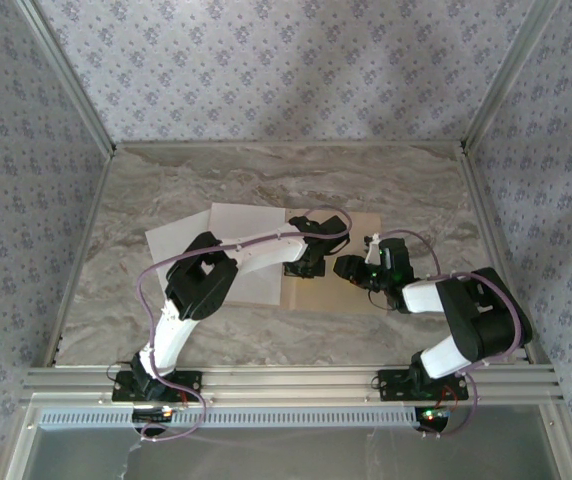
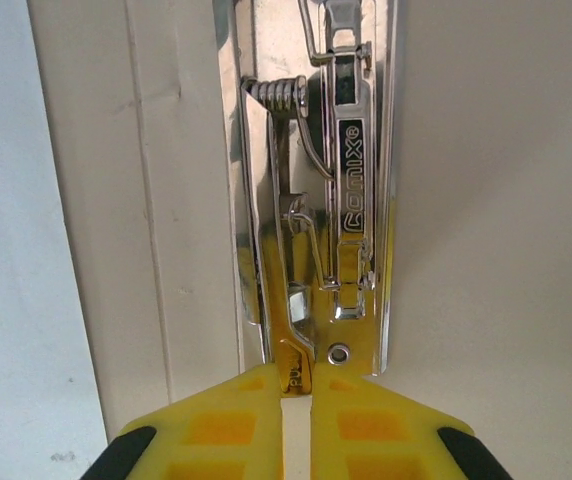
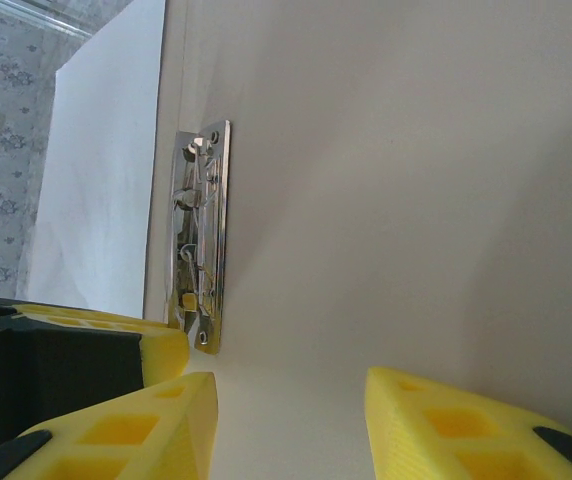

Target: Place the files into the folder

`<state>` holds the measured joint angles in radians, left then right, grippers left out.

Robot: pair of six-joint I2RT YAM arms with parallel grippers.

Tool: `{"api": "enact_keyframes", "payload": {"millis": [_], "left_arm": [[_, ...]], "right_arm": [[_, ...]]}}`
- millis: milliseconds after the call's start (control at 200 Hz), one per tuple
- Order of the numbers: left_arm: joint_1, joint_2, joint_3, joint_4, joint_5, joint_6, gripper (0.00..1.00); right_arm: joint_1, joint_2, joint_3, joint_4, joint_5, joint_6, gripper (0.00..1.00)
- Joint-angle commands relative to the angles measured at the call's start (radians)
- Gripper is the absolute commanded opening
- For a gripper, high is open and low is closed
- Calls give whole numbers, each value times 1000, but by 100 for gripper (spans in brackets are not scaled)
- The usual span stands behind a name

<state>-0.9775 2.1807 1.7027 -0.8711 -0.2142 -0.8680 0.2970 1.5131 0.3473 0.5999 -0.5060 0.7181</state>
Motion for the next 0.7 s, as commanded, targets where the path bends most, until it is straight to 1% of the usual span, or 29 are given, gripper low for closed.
{"api": "enact_keyframes", "payload": {"millis": [0,570,700], "left_arm": [[-10,70,-30,27,60,-22,11],[-25,104,-55,86,119,-43,9],[-31,98,-34,70,110,-38,9]], "right_arm": [[5,47,-18,-115,4,14,46],[5,59,-11,-114,0,15,45],[5,63,-11,-114,-1,15,45]]}}
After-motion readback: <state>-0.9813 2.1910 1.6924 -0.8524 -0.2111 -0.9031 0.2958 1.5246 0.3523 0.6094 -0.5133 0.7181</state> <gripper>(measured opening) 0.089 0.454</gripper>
